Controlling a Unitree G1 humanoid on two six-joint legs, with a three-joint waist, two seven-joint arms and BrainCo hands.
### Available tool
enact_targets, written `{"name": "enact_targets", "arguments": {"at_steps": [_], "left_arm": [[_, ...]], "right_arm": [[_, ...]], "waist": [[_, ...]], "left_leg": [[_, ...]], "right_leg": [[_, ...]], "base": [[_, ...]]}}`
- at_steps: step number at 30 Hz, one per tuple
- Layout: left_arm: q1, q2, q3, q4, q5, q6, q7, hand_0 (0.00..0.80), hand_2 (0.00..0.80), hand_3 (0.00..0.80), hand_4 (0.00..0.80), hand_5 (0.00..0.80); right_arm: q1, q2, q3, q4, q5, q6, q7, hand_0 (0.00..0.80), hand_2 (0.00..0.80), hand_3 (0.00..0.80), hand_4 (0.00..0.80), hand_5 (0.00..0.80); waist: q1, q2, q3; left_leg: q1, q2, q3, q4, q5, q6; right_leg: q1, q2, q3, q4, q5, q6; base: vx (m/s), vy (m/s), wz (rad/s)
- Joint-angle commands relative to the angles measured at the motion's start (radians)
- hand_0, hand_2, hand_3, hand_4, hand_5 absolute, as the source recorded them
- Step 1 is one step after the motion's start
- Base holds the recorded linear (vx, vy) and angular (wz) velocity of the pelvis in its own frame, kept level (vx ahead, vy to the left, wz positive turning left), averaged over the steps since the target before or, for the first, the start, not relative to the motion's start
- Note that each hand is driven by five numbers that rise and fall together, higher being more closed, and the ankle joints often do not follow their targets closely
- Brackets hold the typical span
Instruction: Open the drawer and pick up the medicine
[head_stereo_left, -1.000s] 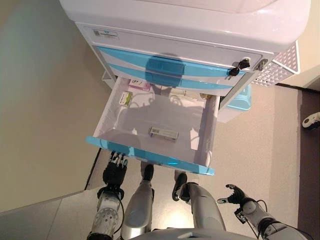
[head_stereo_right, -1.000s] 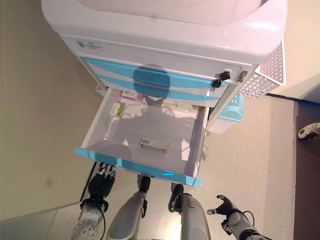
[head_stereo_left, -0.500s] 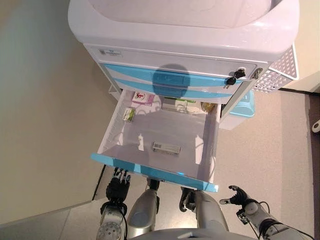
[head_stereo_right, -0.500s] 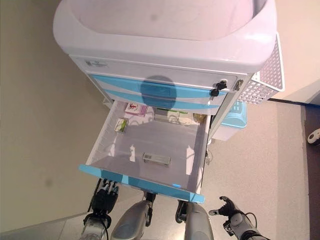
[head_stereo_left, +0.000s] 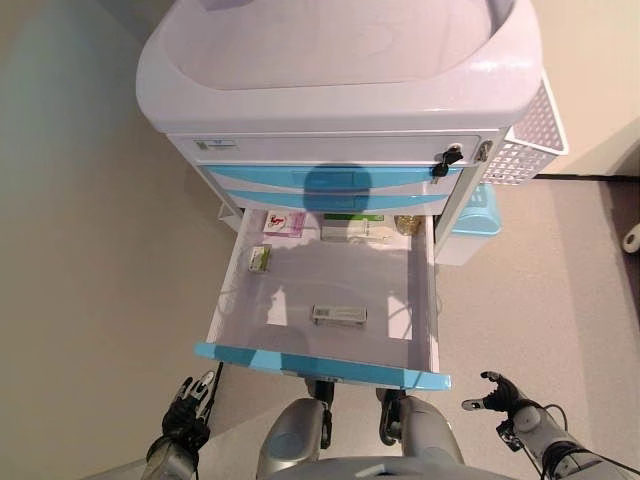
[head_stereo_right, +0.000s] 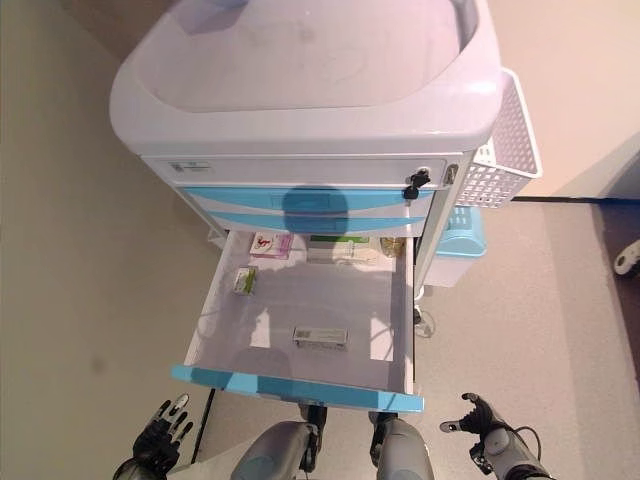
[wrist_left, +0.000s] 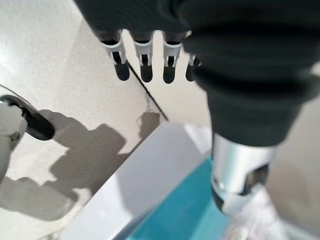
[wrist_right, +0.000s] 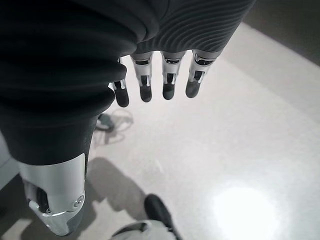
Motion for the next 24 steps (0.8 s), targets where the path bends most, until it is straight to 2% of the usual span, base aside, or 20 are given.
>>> {"name": "enact_targets", "arguments": {"at_steps": [1, 3, 8, 12, 14, 15, 18, 19, 21, 22, 23, 24], "left_arm": [[-0.008, 0.031, 0.069, -0.011, 0.096, -0.038, 0.034, 0.000, 0.000, 0.000, 0.000, 0.000], [-0.027, 0.030, 0.074, 0.019, 0.114, -0.035, 0.042, 0.000, 0.000, 0.000, 0.000, 0.000], [-0.110, 0.051, 0.105, 0.319, 0.316, -0.011, 0.085, 0.000, 0.000, 0.000, 0.000, 0.000], [-0.106, 0.066, 0.111, 0.429, 0.507, 0.001, 0.111, 0.000, 0.000, 0.000, 0.000, 0.000], [-0.089, 0.069, 0.102, 0.472, 0.627, 0.014, 0.136, 0.000, 0.000, 0.000, 0.000, 0.000], [-0.089, 0.068, 0.102, 0.472, 0.627, 0.014, 0.136, 0.000, 0.000, 0.000, 0.000, 0.000], [-0.058, 0.056, 0.086, 0.527, 0.753, 0.033, 0.144, 0.000, 0.000, 0.000, 0.000, 0.000], [-0.043, 0.045, 0.075, 0.538, 0.803, 0.039, 0.142, 0.000, 0.000, 0.000, 0.000, 0.000], [-0.043, 0.045, 0.074, 0.537, 0.803, 0.039, 0.142, 0.000, 0.000, 0.000, 0.000, 0.000], [-0.027, 0.029, 0.063, 0.548, 0.843, 0.038, 0.138, 0.000, 0.000, 0.000, 0.000, 0.000], [-0.027, 0.029, 0.062, 0.548, 0.844, 0.038, 0.138, 0.000, 0.000, 0.000, 0.000, 0.000], [-0.013, 0.012, 0.065, 0.552, 0.849, 0.036, 0.130, 0.000, 0.000, 0.000, 0.000, 0.000]], "right_arm": [[-0.008, -0.020, 0.031, 0.009, 0.042, -0.013, -0.004, 0.000, 0.000, 0.000, 0.000, 0.000], [-0.007, -0.019, 0.028, 0.011, 0.045, -0.012, -0.004, 0.000, 0.000, 0.000, 0.000, 0.000], [-0.003, -0.015, 0.002, 0.013, 0.066, -0.013, -0.020, 0.000, 0.000, 0.000, 0.000, 0.000], [0.003, -0.027, -0.014, -0.060, 0.074, -0.026, -0.039, 0.000, 0.000, 0.000, 0.000, 0.000], [0.020, -0.049, -0.029, -0.159, 0.075, -0.037, -0.044, 0.000, 0.000, 0.000, 0.000, 0.000], [0.021, -0.050, -0.030, -0.161, 0.075, -0.036, -0.043, 0.000, 0.000, 0.000, 0.000, 0.000], [0.078, -0.107, -0.080, -0.354, 0.086, -0.055, -0.027, 0.000, 0.000, 0.000, 0.000, 0.000], [0.117, -0.146, -0.126, -0.501, 0.103, -0.066, -0.011, 0.000, 0.000, 0.000, 0.000, 0.000], [0.121, -0.147, -0.128, -0.505, 0.103, -0.064, -0.009, 0.000, 0.000, 0.000, 0.000, 0.000], [0.161, -0.175, -0.180, -0.626, 0.147, -0.084, 0.013, 0.000, 0.000, 0.000, 0.000, 0.000], [0.165, -0.176, -0.182, -0.629, 0.147, -0.083, 0.015, 0.000, 0.000, 0.000, 0.000, 0.000], [0.203, -0.190, -0.227, -0.740, 0.200, -0.100, 0.043, 0.000, 0.000, 0.000, 0.000, 0.000]], "waist": [[-0.025, -0.033, 0.002], [-0.028, -0.038, -0.001], [-0.046, -0.064, -0.039], [-0.051, -0.079, -0.072], [-0.057, -0.091, -0.091], [-0.056, -0.090, -0.090], [-0.065, -0.106, -0.126], [-0.071, -0.111, -0.139], [-0.070, -0.110, -0.138], [-0.076, -0.116, -0.154], [-0.075, -0.116, -0.155], [-0.076, -0.118, -0.167]], "left_leg": [[0.001, -0.070, 0.027, -0.020, 0.001, 0.099], [0.005, -0.070, 0.028, -0.022, 0.000, 0.099], [0.044, -0.055, 0.042, -0.071, 0.010, 0.089], [0.082, -0.039, 0.060, -0.125, 0.027, 0.081], [0.106, -0.031, 0.072, -0.160, 0.037, 0.078], [0.108, -0.031, 0.072, -0.162, 0.038, 0.078], [0.149, -0.027, 0.084, -0.222, 0.059, 0.067], [0.164, -0.025, 0.088, -0.243, 0.066, 0.063], [0.166, -0.025, 0.088, -0.244, 0.067, 0.063], [0.175, -0.024, 0.091, -0.258, 0.070, 0.058], [0.176, -0.024, 0.091, -0.259, 0.070, 0.058], [0.181, -0.024, 0.092, -0.265, 0.072, 0.055]], "right_leg": [[0.022, -0.009, 0.055, -0.019, 0.109, 0.076], [0.025, -0.007, 0.056, -0.022, 0.108, 0.075], [0.068, 0.019, 0.069, -0.096, 0.115, 0.075], [0.107, 0.036, 0.082, -0.174, 0.140, 0.082], [0.130, 0.045, 0.095, -0.220, 0.160, 0.090], [0.132, 0.046, 0.096, -0.221, 0.161, 0.090], [0.180, 0.058, 0.112, -0.301, 0.189, 0.101], [0.196, 0.060, 0.115, -0.327, 0.199, 0.105], [0.198, 0.060, 0.115, -0.328, 0.200, 0.105], [0.215, 0.059, 0.117, -0.357, 0.210, 0.107], [0.216, 0.059, 0.117, -0.358, 0.211, 0.107], [0.229, 0.057, 0.116, -0.381, 0.220, 0.110]], "base": [[0.022, 0.011, -0.17], [0.023, 0.000, -0.13], [0.055, -0.003, -0.09], [0.069, -0.013, -0.25], [0.064, -0.008, -0.28], [0.072, -0.005, -0.29], [0.075, -0.014, -0.22], [0.037, -0.006, -0.24], [0.020, 0.000, -0.12], [0.023, 0.002, -0.06], [0.030, 0.008, -0.01], [0.015, 0.004, 0.05]]}}
